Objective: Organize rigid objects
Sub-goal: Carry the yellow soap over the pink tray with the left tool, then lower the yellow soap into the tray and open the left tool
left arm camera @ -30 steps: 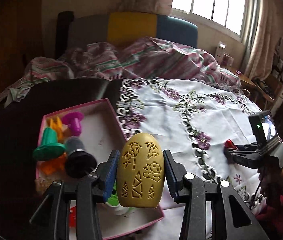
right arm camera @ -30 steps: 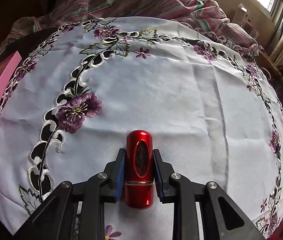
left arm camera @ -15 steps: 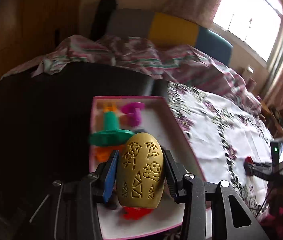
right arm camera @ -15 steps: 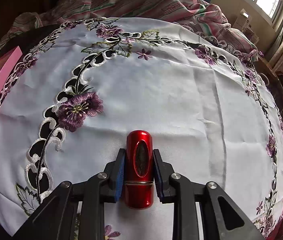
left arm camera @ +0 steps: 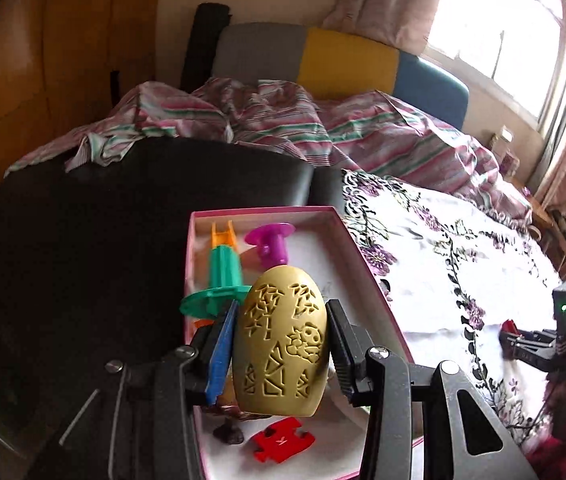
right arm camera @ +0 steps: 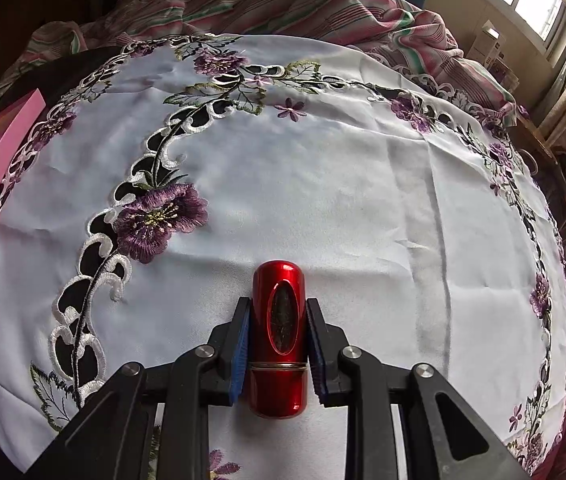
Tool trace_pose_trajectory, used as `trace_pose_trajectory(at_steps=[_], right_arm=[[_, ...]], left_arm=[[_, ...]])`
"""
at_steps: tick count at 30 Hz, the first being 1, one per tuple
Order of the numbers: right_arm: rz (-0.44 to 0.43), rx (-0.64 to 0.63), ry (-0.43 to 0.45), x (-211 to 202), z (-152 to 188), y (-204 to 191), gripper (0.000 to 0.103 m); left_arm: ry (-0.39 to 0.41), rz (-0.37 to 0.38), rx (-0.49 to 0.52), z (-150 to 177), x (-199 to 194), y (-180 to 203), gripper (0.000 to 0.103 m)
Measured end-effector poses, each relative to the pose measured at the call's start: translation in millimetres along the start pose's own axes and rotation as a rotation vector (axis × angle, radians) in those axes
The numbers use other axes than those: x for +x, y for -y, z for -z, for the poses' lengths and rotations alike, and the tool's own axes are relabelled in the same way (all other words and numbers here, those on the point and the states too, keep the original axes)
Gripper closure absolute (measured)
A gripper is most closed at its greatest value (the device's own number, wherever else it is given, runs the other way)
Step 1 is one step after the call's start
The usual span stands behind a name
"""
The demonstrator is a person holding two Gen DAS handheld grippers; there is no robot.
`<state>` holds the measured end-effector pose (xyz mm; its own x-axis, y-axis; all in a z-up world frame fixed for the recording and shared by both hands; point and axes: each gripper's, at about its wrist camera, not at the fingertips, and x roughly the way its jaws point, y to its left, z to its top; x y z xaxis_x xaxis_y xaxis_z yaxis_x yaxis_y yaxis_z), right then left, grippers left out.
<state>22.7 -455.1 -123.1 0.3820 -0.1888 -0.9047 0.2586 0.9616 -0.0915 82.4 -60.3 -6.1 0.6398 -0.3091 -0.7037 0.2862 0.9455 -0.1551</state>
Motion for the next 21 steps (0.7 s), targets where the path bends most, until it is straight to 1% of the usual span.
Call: trace_pose_trajectory(at_steps=[4, 7, 16, 21], right_arm=[[0.002, -0.002, 0.0, 0.0, -0.1, -0.3, 0.078], [0.002, -0.002, 0.0, -0.1, -0.1, -0.2, 0.078], [0.0, -0.001, 0.0, -0.1, -0.4, -0.4, 0.078], [0.0, -0.003, 0.0, 0.2, -0.5, -0.9, 0.078]], left_arm=[[0.004, -0.027, 0.062, -0.6, 5.9, 23.1, 0.059], [0.005, -0.03, 0.094, -2.5, 12.0, 35.7, 0.059], [-0.007, -0.026, 0.138, -11.0, 32.3, 60.3, 0.059], [-0.041, -0.009, 0.138, -15.8, 47.9, 65.6, 0.059]])
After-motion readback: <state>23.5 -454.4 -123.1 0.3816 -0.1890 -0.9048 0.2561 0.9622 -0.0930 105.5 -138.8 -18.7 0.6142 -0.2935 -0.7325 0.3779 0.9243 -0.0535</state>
